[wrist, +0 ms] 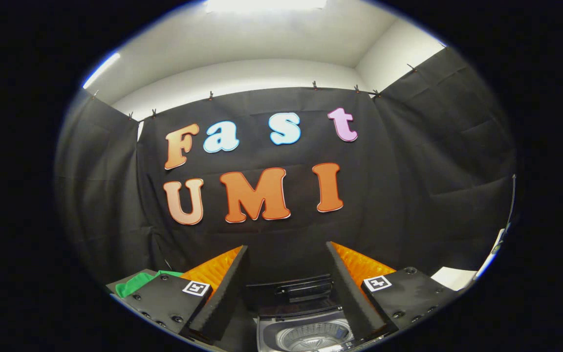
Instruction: Put the clothes into the washing machine and then close the washing machine lid.
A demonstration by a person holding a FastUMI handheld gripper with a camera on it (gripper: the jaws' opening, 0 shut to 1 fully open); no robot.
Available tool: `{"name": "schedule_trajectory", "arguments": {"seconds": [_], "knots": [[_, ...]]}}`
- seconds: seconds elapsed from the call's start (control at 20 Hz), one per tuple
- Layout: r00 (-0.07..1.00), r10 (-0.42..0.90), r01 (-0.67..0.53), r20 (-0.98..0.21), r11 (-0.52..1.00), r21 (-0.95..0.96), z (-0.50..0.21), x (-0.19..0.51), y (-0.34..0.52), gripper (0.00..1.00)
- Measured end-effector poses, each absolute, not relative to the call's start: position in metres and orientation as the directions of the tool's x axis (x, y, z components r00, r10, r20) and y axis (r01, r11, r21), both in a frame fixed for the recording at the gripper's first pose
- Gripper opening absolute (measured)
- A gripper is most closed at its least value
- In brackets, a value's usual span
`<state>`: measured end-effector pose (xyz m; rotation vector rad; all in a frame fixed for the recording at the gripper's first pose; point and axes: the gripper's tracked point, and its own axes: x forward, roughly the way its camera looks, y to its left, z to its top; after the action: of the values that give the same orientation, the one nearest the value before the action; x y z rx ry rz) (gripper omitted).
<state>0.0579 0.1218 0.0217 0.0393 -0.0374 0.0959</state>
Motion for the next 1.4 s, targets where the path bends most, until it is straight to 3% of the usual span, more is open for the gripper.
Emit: {"name": "schedule_trajectory", "arguments": {"seconds": [0.25, 0.5, 0.7, 1.15, 1.4], "knots": [[0.955, 0.294, -0.295, 0.025, 0.956, 0.002, 0.015, 0.071, 0.222, 0.98], [0.845, 0.531, -0.532, -0.057, 0.847, 0.013, -0.026, 0.064, 0.344, 0.98], [0.749, 0.643, -0.645, -0.161, 0.763, 0.047, -0.071, 0.058, 0.423, 0.99], [0.659, 0.611, -0.668, -0.439, 0.743, 0.031, -0.168, 0.055, 0.476, 0.99], [0.646, 0.58, -0.664, -0.497, 0.748, 0.01, -0.199, 0.056, 0.471, 0.99]]}}
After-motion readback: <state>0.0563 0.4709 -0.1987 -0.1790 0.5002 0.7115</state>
